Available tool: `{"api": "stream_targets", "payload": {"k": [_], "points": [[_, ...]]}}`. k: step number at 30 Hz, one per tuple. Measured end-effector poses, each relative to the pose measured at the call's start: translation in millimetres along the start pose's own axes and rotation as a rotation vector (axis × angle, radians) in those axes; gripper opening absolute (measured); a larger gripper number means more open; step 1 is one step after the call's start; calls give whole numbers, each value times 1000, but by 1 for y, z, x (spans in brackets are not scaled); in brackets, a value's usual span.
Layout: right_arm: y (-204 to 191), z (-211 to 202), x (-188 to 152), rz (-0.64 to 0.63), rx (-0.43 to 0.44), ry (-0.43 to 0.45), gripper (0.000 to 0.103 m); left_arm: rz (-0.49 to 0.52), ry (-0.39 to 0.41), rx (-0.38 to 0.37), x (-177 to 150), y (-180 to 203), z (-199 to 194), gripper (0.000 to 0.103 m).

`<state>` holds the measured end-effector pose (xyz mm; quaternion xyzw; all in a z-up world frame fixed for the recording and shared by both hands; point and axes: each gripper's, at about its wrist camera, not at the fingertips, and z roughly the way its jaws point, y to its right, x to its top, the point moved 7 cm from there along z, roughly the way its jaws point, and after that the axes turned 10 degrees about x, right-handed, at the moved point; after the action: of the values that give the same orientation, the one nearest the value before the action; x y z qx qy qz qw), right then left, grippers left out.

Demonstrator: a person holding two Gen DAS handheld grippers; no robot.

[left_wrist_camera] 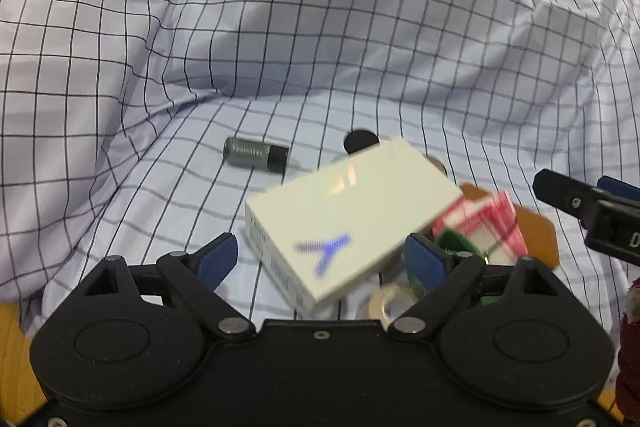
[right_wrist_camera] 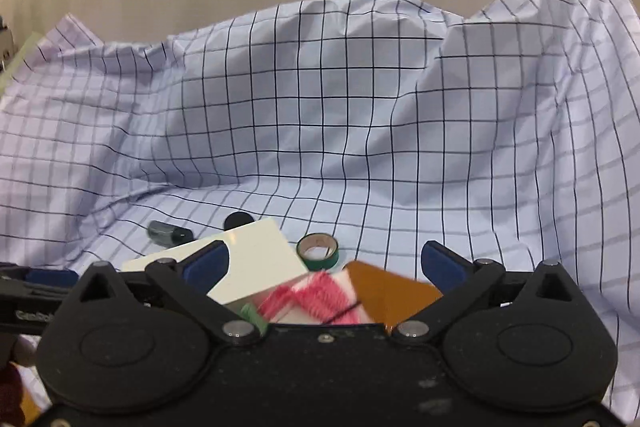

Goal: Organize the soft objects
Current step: 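Move both tools back toward the pile of items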

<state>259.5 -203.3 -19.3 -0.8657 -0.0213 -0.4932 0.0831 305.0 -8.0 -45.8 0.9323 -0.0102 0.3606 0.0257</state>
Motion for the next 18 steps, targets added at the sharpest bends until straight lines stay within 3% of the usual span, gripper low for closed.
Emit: {"api": "stream_targets", "payload": {"k": [8, 12, 18], "points": [[9, 44, 6, -14, 15, -110, 102, -34, -7, -13, 5, -3, 12, 87], [10, 58, 1, -27, 1, -133, 102, -29, -13, 13, -1, -6, 17, 87], [-9, 91, 21, -85, 38, -150, 102, -49, -45, 3, -11, -11, 25, 87]]}}
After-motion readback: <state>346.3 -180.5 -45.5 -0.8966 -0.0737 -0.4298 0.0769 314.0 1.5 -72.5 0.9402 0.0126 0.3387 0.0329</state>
